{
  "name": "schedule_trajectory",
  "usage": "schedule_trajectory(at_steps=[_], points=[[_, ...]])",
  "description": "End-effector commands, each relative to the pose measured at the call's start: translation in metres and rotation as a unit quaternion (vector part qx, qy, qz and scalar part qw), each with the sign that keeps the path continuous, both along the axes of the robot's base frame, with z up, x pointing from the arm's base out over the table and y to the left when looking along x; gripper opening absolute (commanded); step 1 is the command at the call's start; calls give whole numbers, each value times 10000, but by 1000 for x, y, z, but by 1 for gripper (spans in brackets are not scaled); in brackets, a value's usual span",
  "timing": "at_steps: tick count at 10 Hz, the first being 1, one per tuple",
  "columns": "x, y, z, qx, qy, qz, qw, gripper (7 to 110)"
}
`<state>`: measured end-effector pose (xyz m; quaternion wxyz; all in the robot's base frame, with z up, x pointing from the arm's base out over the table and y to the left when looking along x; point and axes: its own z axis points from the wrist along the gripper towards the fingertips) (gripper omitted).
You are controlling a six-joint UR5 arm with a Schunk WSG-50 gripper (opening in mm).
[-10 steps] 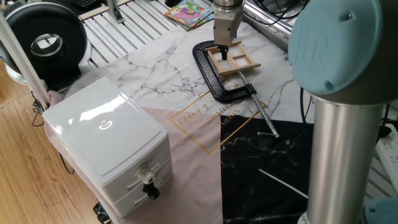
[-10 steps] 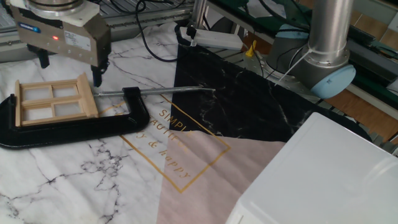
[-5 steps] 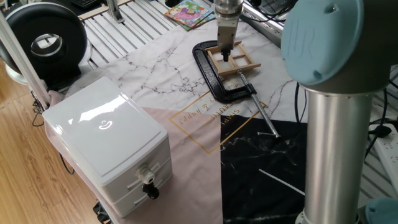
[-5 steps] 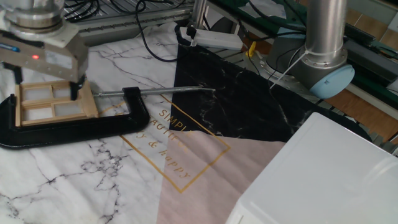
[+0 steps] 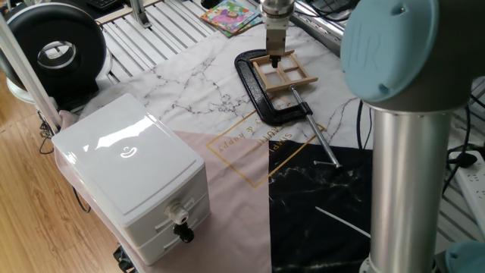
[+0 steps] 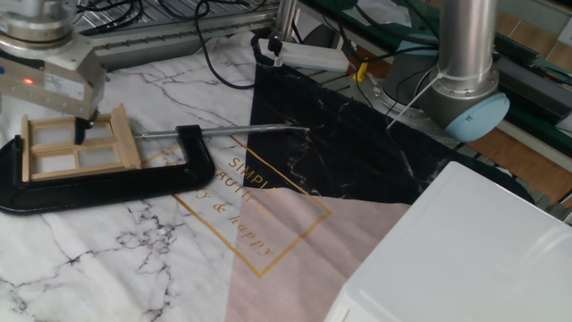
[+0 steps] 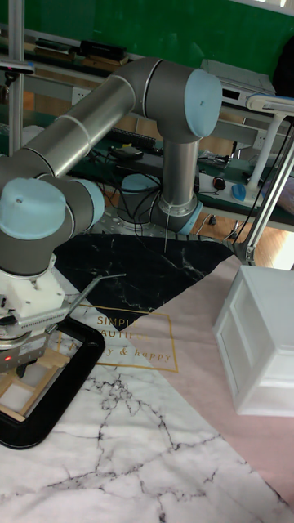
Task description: Close a sliding window
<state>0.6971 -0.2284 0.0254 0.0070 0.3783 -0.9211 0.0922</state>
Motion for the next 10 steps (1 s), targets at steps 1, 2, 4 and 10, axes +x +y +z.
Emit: schedule_trajectory(at_steps=[1, 2, 4, 10], points=[[9, -2, -7, 225, 174, 204, 9994, 66], [6, 4, -8, 363, 283, 229, 9987, 66], [8, 20, -9, 678, 363, 267, 9967, 66], [15, 23, -19, 866, 629, 878, 9904, 88]])
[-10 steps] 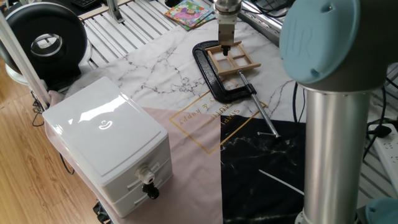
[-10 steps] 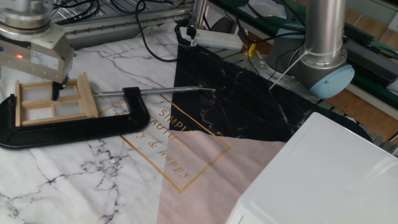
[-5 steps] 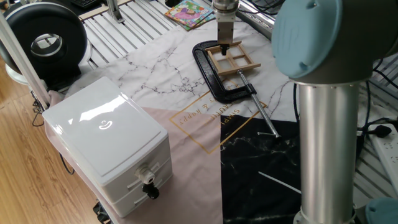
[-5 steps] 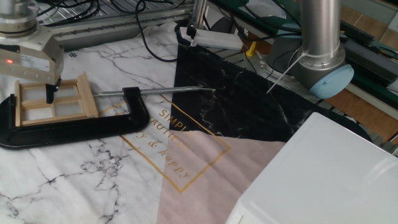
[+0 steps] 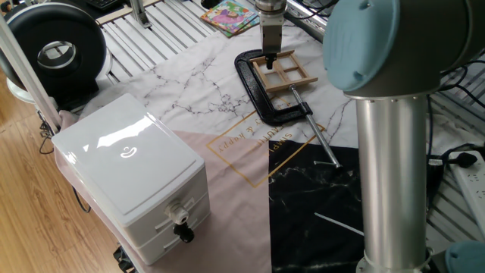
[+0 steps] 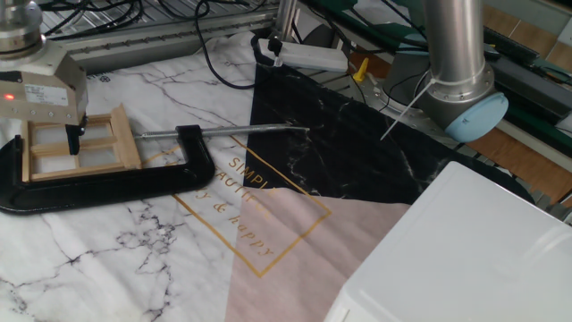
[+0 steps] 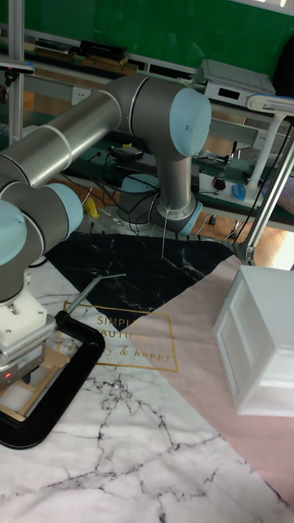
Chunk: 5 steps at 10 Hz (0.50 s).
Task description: Close a sliding window
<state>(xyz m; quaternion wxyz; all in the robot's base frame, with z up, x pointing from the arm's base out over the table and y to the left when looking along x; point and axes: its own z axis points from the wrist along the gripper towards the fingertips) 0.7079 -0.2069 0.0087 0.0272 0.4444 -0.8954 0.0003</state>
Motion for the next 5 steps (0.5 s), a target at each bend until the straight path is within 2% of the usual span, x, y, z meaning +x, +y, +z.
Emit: schedule_trajectory(at_steps=[1, 3, 5], points=[[3, 6, -2, 213, 41, 232, 9995, 88], [5, 6, -4, 230, 26, 286, 9993, 88], [-1, 14, -7, 393, 159, 402, 9983, 88]])
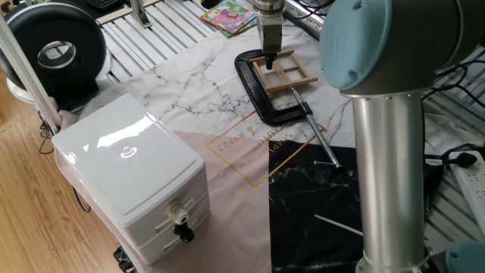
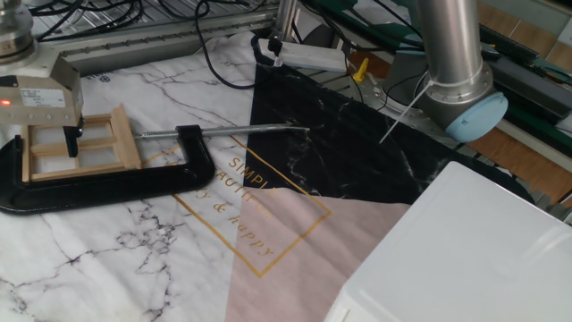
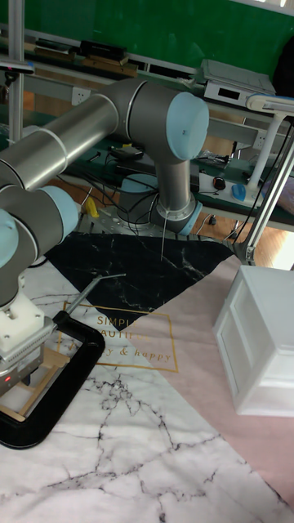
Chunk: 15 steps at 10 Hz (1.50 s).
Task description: Close a sliding window
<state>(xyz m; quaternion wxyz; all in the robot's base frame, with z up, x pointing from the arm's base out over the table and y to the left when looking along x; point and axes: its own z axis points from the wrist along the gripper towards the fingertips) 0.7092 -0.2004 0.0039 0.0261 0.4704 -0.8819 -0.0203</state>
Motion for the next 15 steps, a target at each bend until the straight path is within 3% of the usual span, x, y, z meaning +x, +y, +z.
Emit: schedule_trajectory(at_steps=[1, 4, 15], points=[[-5, 8, -2, 206, 121, 146, 9996, 107], [-3, -2, -4, 19, 54, 235, 9997, 107], [-4, -2, -10, -53, 26, 312, 9995, 107]])
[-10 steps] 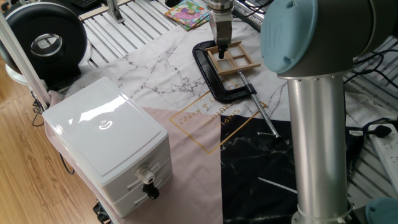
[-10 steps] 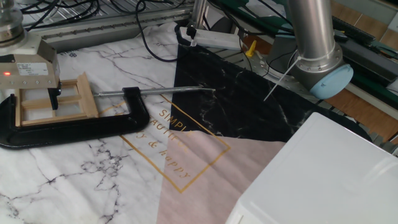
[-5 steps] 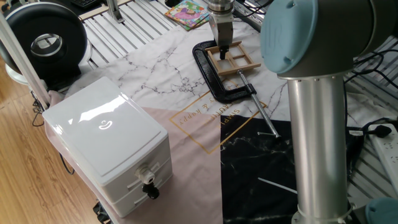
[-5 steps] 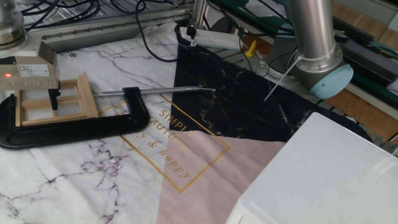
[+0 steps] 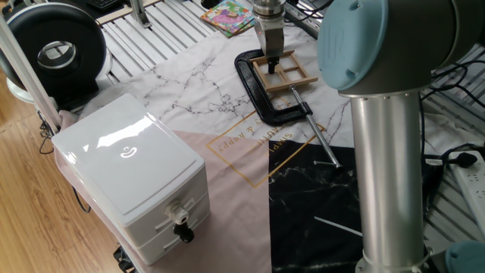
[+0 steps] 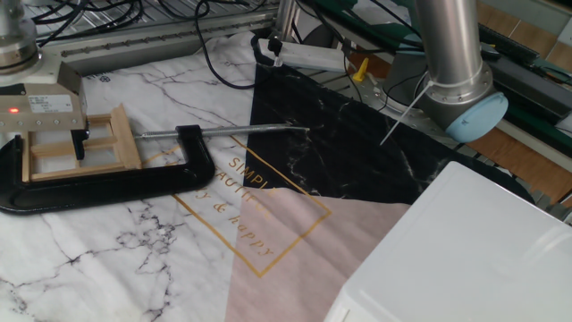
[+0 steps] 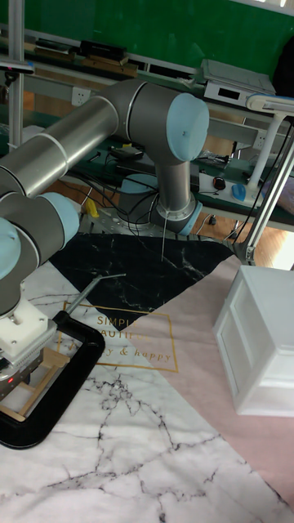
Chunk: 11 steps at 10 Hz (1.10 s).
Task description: Close a sliding window
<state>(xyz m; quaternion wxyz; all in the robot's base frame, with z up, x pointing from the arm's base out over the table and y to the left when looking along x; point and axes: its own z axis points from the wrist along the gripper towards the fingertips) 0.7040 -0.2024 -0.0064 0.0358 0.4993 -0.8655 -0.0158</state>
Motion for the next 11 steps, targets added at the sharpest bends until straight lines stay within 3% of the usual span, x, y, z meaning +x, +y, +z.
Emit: schedule_trajectory(at_steps=[1, 11], points=[[3, -1, -1, 9, -67, 0, 10000, 107], [16, -10, 0, -148, -248, 98, 9995, 107]])
